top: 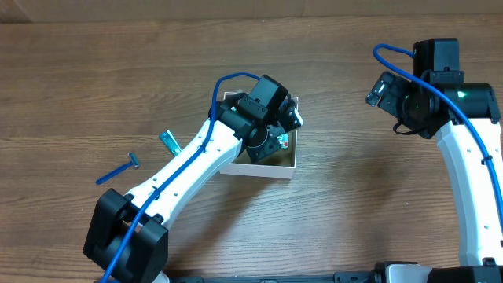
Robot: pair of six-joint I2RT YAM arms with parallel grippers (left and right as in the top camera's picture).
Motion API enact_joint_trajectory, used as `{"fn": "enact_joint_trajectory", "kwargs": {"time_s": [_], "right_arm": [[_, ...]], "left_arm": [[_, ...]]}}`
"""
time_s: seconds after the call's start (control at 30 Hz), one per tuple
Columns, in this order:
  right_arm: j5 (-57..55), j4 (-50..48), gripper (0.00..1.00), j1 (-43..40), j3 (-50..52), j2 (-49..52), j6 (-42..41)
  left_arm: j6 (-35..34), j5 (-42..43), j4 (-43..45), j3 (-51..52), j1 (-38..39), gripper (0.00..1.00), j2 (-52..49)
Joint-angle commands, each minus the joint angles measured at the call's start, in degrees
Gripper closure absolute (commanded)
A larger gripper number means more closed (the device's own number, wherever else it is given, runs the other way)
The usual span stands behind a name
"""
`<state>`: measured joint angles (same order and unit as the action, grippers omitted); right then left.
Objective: Pack container
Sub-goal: 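Lift the green toothbrush with the left gripper and drop it in the box, then return the left gripper to the teal toothpaste tube and grasp it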
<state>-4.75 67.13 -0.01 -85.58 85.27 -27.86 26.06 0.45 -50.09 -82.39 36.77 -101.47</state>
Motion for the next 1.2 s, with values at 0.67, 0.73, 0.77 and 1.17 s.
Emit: {"fn": "enact_joint_trajectory", "kwargs": {"time_s": [0.67, 0.73, 0.77, 1.17], "right_arm": [[-0.3, 0.3, 0.00, -0.1, -0.3, -1.5, 0.9], [-0.2, 0.3, 0.00, -0.1, -0.3, -1.5, 0.9], [-0.2, 0.4, 0.00, -0.1, -0.3, -1.5, 0.9], [-0.2, 0.5, 0.00, -0.1, -0.3, -1.5, 0.9]], "left_arm": [[-50.5, -8.6, -16.6, -7.6, -18.6, 0.00, 11.7], [-56.4, -5.7, -16.7, -5.7, -22.3, 0.00, 10.8], [-58.2, -4.0, -16.2, -4.4, -23.8, 0.00, 10.3], [-72.1, -0.2, -5.0, 12.5, -26.7, 0.00, -0.6]]}}
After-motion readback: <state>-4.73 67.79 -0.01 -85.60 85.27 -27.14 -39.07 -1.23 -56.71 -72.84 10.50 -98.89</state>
